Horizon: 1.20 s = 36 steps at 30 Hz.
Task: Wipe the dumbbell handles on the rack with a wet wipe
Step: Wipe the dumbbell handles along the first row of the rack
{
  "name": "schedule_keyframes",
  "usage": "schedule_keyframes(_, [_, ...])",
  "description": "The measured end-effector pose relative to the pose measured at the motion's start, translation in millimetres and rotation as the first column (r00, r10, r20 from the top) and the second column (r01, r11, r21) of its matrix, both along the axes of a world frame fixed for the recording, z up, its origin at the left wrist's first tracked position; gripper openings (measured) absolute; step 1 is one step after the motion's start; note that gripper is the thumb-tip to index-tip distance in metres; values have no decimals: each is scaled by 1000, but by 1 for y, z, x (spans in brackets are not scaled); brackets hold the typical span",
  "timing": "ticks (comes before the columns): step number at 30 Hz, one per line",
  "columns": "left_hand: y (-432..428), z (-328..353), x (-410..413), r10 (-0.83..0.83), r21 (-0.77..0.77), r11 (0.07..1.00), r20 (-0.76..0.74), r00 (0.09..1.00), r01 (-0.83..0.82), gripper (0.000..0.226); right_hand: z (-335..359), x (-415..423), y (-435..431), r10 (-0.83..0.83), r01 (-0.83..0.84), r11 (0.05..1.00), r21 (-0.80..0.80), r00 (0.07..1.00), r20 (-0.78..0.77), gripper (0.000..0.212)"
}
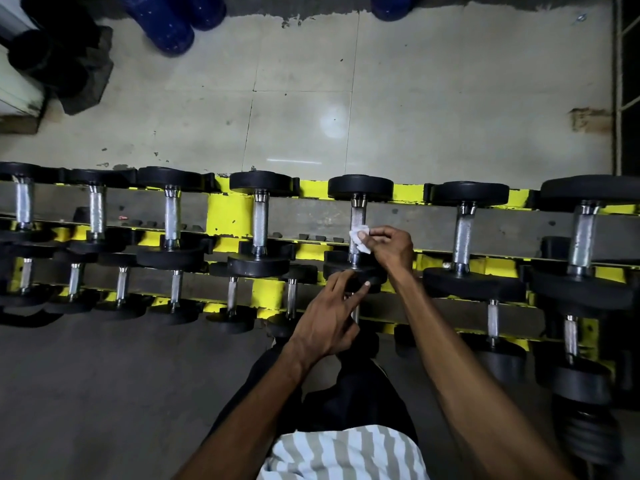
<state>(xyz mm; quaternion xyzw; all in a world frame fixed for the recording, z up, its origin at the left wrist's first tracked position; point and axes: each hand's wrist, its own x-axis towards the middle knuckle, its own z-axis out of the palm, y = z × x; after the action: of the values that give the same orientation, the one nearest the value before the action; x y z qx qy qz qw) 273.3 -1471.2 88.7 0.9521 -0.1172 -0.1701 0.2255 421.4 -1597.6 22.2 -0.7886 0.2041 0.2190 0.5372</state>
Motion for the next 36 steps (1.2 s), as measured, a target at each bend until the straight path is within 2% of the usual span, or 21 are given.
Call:
schedule_keyframes(5, [-1,-6,-3,-45,46,998,-1,999,45,90,7,34,22,-176,178,979,99,984,-32,28])
schedule_keyframes(8, [0,-5,-2,-65,75,995,7,998,65,93,9,52,29,-198,207,975,82,974,-111,16])
schedule_keyframes(10, [1,-4,-2,-72,76,995,5,997,71,94,5,53,27,-179,204,971,125,966,-187,6])
schedule_keyframes(15, [1,-5,0,-74,78,994,-13,997,75,94,-16,51,24,-79,156,966,206,937,-341,16])
schedule_keyframes(20, [2,-6,0,-68,66,995,-27,997,69,94,-4,48,22,25,58,954,294,962,-273,38])
schedule_keyframes(23, [1,-5,0,-58,39,997,-32,998,59,93,-2,36,12,211,-158,962,221,948,-240,30])
schedule_keyframes(26, [2,-5,2,-52,27,998,-31,998,53,92,-11,29,4,400,-388,917,96,896,-192,32])
schedule_keyframes(29, [3,-5,2,-51,26,998,-30,998,51,91,-7,24,-3,520,-529,848,-38,843,-138,24])
schedule_keyframes(30, [2,-5,2,-52,26,998,-29,998,53,90,-5,20,-7,536,-548,834,-66,832,-140,19])
schedule_keyframes(32, [2,-4,2,-52,24,998,-27,998,53,90,-2,10,-18,530,-542,836,-82,837,-135,23])
schedule_keyframes(34, [1,-4,2,-45,21,999,-24,999,46,90,-2,-1,-25,442,-451,892,-37,885,-145,7])
schedule_keyframes(36, [1,-4,2,-45,28,999,-22,999,45,89,0,-9,-24,333,-338,940,-33,937,-105,18])
